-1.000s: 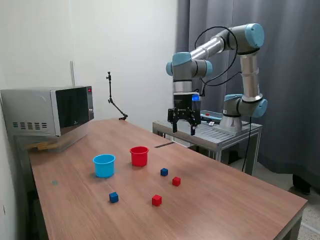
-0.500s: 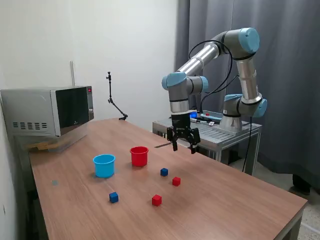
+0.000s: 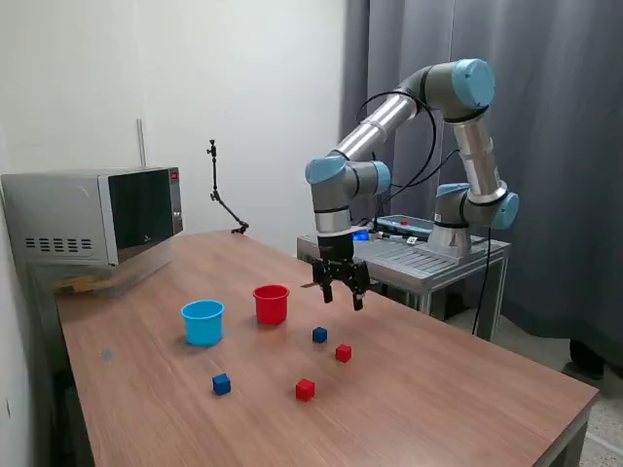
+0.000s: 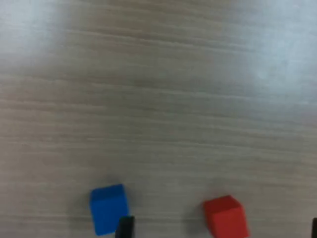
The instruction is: Place red objects in the red bin, and blue objects in the blue bin.
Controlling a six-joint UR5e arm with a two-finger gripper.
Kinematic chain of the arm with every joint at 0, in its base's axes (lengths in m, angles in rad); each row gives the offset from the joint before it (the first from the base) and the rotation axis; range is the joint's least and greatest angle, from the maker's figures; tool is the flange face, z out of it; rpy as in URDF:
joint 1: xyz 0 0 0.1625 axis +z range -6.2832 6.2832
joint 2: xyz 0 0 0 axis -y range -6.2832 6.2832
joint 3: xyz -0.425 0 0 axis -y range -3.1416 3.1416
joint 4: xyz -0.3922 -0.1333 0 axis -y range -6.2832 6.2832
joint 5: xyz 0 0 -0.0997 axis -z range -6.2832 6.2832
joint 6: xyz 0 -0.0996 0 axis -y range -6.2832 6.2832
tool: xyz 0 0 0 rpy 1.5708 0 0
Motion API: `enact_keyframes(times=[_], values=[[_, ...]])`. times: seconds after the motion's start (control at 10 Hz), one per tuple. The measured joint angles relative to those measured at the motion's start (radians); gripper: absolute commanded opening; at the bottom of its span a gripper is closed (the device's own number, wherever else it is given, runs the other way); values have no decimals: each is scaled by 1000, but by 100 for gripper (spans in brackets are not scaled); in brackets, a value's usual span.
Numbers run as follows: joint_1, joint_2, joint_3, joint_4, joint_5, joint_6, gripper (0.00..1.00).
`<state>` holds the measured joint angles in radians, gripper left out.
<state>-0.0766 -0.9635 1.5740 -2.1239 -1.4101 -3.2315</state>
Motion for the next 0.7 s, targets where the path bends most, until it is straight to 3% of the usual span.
enact_keyframes(times=[0.4, 0.7], values=[[-21, 39, 7, -29, -62, 58, 100], [-31, 52, 22, -43, -68, 49, 100]])
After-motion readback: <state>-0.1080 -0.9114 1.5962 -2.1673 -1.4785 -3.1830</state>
